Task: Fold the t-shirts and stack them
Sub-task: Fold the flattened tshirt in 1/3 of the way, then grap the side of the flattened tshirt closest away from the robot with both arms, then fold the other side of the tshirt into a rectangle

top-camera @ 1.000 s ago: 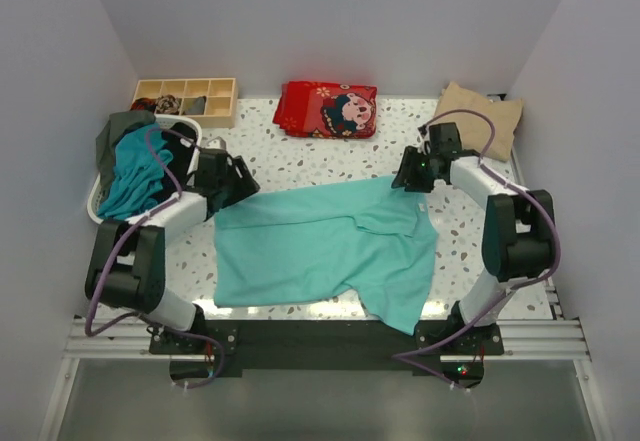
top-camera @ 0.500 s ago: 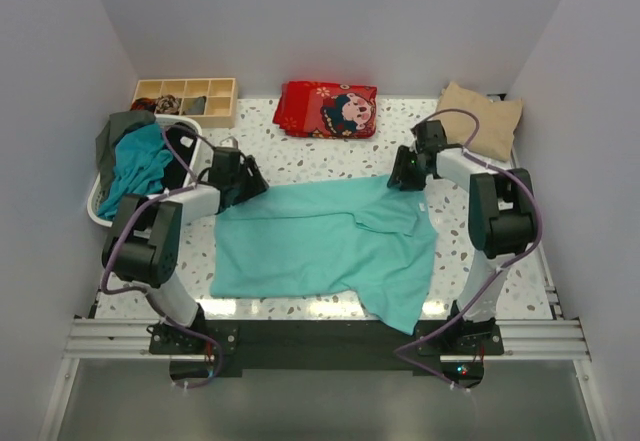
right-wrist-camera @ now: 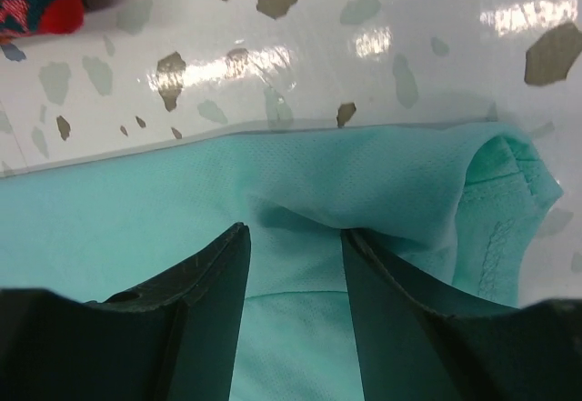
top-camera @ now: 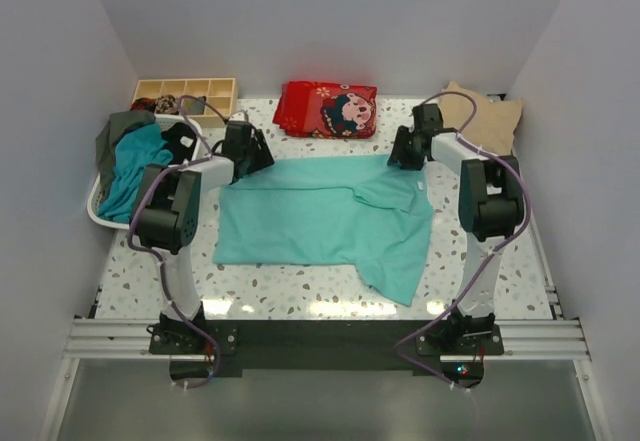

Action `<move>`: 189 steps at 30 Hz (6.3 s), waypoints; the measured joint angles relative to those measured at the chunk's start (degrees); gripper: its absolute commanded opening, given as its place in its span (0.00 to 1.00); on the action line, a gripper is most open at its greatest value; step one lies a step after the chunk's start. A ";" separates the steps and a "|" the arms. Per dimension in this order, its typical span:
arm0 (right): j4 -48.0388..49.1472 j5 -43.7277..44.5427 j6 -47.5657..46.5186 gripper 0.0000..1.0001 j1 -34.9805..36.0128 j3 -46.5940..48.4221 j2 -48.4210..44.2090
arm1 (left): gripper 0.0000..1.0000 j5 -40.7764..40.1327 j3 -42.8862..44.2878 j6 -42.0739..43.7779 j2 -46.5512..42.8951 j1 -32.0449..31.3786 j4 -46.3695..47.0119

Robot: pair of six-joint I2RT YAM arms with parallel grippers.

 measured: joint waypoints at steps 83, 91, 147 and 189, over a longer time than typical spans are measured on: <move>-19.87 -0.33 23.21 0.00 11.82 -63.89 -85.24 | 0.72 -16.02 -47.91 -23.23 -62.10 -3.87 -29.33; -20.65 3.91 20.33 0.00 11.82 -53.05 -86.82 | 0.65 -14.23 -47.89 -22.40 -64.02 -3.87 -31.78; -13.27 16.48 5.31 0.00 11.80 -32.98 -55.49 | 0.09 -4.61 -32.85 -10.49 -44.02 5.14 -24.61; -5.42 5.66 -2.80 0.69 3.06 -11.04 -28.55 | 0.48 0.94 -20.06 -2.99 -36.02 9.03 -14.60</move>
